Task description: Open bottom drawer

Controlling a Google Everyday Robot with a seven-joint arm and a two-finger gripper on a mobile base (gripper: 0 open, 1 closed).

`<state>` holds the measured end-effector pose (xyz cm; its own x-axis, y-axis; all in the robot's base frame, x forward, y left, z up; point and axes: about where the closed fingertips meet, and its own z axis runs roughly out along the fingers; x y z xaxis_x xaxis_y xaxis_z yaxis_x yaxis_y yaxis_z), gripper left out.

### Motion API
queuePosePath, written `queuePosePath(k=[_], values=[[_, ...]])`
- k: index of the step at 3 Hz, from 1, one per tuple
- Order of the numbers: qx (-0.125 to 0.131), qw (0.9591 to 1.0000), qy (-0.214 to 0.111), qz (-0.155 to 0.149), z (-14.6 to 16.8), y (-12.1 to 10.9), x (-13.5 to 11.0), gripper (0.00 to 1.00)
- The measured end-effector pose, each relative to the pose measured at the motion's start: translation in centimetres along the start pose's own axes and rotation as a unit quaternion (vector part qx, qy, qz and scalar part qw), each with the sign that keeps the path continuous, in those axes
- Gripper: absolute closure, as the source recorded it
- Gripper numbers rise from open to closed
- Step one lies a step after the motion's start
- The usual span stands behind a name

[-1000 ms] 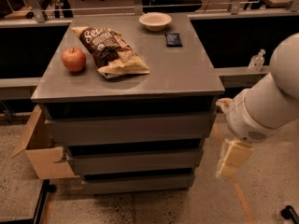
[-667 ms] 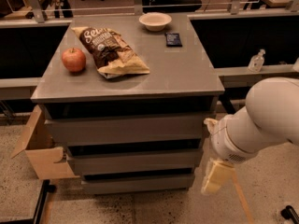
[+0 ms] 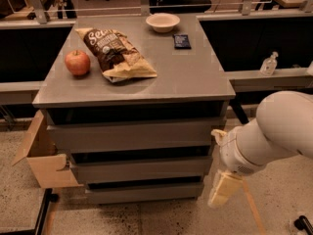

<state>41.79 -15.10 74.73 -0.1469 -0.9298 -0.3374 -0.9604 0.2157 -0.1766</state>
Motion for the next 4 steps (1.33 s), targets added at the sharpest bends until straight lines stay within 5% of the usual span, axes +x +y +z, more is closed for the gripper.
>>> queuePosePath(k=[4], values=[[-0.044, 0.996, -0.056, -0.055, 18.3, 4.8, 2.9, 0.0]])
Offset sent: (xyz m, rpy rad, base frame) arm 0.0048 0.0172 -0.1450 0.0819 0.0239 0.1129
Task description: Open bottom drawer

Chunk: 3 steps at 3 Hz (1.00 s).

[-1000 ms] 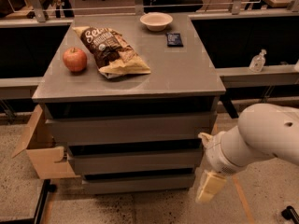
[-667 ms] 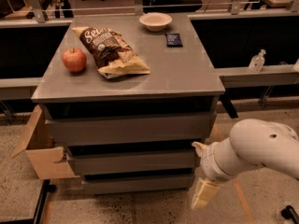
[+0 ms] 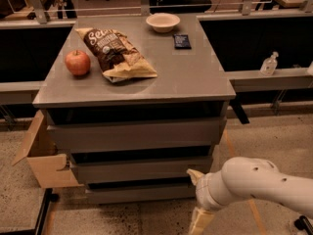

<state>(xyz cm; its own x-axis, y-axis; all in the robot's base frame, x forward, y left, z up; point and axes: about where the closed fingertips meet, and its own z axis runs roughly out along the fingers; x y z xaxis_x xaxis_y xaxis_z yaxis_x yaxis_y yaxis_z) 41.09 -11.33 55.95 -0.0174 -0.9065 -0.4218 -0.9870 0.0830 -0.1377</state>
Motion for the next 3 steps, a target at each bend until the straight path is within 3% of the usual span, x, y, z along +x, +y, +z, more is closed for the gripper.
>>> queuePosePath(k=[1, 3], values=[[-0.017, 0.9996, 0.001, -0.022, 6.4, 1.5, -0.1, 0.0], [-0.03, 0.9992, 0.001, -0.025, 7.7, 1.4, 0.3, 0.0]])
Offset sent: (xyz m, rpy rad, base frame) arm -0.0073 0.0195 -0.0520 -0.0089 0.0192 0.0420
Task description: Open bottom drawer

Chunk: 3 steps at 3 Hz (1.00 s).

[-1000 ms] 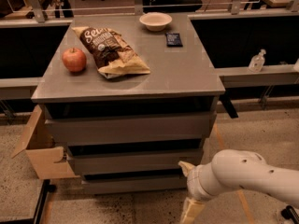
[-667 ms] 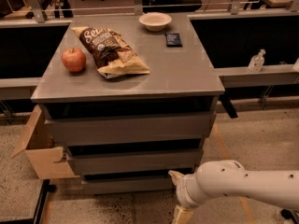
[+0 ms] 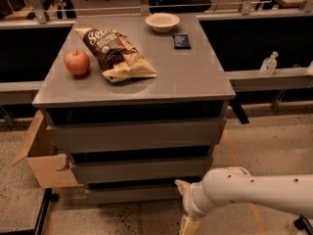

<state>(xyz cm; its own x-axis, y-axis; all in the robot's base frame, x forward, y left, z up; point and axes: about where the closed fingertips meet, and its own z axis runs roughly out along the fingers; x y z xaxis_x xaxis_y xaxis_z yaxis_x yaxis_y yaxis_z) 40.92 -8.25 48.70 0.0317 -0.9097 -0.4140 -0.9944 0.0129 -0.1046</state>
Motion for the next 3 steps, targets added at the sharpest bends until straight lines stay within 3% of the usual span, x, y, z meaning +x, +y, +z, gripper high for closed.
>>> queuePosePath(k=[2, 3], values=[[-0.029, 0.9995, 0.003, -0.007, 6.7, -0.8, 3.6, 0.0], [-0.024, 0.9997, 0.005, -0.009, 10.1, -1.3, 6.1, 0.0]])
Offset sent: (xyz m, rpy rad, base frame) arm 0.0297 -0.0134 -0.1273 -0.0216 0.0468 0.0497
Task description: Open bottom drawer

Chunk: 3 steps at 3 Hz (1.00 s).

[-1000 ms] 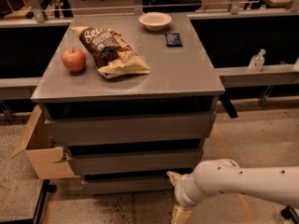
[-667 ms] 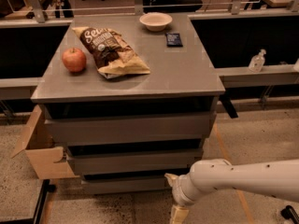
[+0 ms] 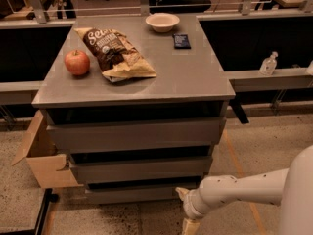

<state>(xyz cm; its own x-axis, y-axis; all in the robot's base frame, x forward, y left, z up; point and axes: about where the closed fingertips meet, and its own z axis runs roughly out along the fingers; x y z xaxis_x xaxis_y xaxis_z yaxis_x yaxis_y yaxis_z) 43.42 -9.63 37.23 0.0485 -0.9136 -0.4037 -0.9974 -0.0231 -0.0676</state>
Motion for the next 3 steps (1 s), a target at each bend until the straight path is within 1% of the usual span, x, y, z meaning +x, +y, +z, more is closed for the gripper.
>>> queuePosePath(k=[1, 2, 3], values=[[0.018, 0.9997, -0.014, 0.007, 2.7, -0.9, 1.9, 0.0], [0.031, 0.9986, -0.04, 0.013, 5.7, -1.9, 3.2, 0.0], [0.037, 0.997, -0.068, 0.011, 9.3, -3.7, 3.4, 0.0]])
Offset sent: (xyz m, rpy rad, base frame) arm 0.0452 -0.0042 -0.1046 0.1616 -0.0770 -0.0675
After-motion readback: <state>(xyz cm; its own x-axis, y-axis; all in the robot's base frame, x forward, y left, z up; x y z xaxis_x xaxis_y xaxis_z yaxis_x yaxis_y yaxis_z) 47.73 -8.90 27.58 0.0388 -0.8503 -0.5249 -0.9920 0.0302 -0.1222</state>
